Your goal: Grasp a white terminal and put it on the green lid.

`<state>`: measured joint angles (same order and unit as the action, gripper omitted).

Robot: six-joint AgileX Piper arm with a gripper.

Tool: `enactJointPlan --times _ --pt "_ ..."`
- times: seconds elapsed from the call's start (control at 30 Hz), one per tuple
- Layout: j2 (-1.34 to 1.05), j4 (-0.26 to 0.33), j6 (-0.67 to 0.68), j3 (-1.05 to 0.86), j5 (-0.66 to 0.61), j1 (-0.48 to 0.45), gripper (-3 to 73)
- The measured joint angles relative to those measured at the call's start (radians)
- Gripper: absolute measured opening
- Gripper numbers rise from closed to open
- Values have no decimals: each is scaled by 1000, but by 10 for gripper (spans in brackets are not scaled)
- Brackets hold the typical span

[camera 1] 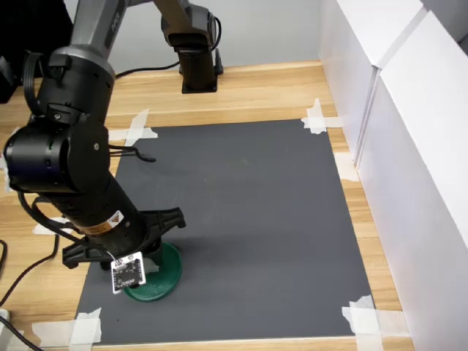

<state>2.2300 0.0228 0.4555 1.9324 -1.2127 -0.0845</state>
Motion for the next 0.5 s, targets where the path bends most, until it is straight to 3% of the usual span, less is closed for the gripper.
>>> enactJointPlan --times 0.13,0.37,0.5 --pt "0 0 12 0 0 0 369" --pt "0 -49 -56 0 0 -2 650" --pt "-55 -88 -77 -57 21 -3 706"
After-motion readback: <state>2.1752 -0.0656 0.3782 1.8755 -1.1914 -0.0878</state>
